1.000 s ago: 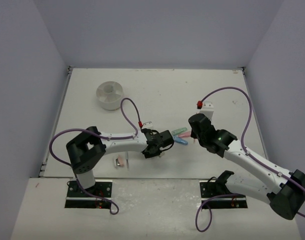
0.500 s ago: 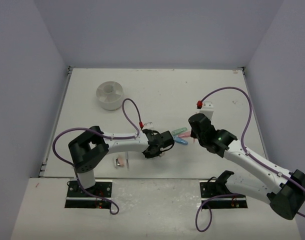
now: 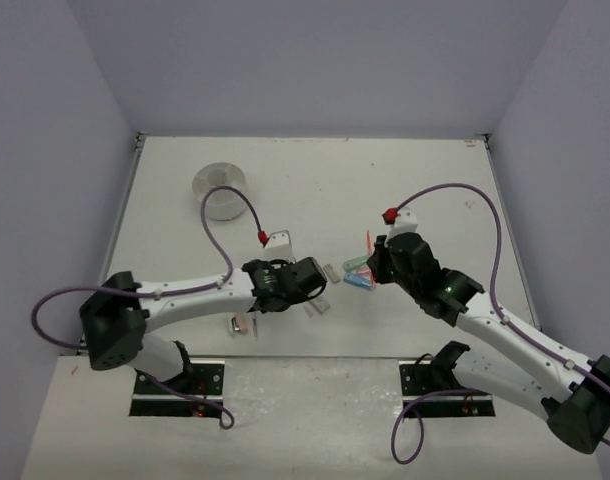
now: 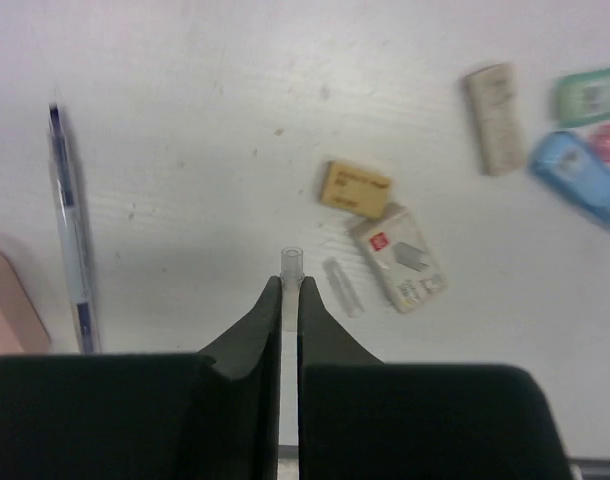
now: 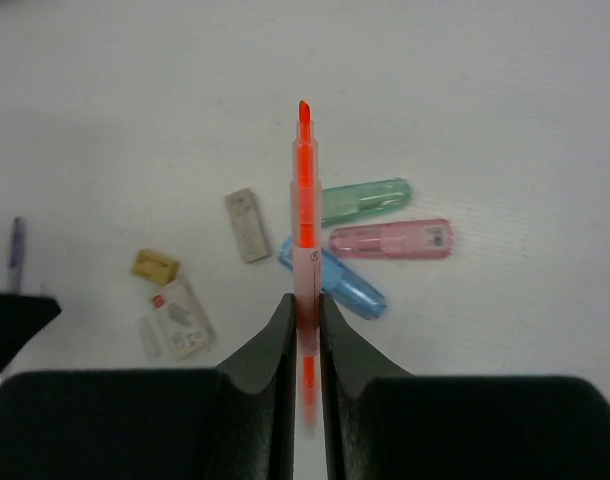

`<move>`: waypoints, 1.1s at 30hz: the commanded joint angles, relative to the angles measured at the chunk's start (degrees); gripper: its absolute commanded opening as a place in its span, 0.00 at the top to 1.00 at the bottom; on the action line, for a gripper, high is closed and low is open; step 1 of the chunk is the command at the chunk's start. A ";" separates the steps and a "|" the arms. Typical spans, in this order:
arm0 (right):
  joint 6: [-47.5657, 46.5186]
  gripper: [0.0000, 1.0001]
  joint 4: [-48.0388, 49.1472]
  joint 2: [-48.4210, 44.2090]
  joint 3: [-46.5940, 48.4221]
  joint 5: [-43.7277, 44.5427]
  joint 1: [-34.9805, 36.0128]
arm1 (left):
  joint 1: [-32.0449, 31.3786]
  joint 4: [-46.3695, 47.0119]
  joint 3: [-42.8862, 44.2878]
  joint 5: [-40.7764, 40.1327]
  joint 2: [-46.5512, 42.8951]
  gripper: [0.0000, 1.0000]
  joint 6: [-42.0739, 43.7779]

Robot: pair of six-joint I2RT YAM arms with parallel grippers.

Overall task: Sort the stationery into containers
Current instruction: Pick up the pen cap from the center of the board, then close the pen cap on the pen.

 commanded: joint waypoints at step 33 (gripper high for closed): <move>9.14 1.00 43.17 -2.98 -7.32 -42.33 10.92 | 0.16 73.02 -27.21 14.11 -48.75 1.00 42.79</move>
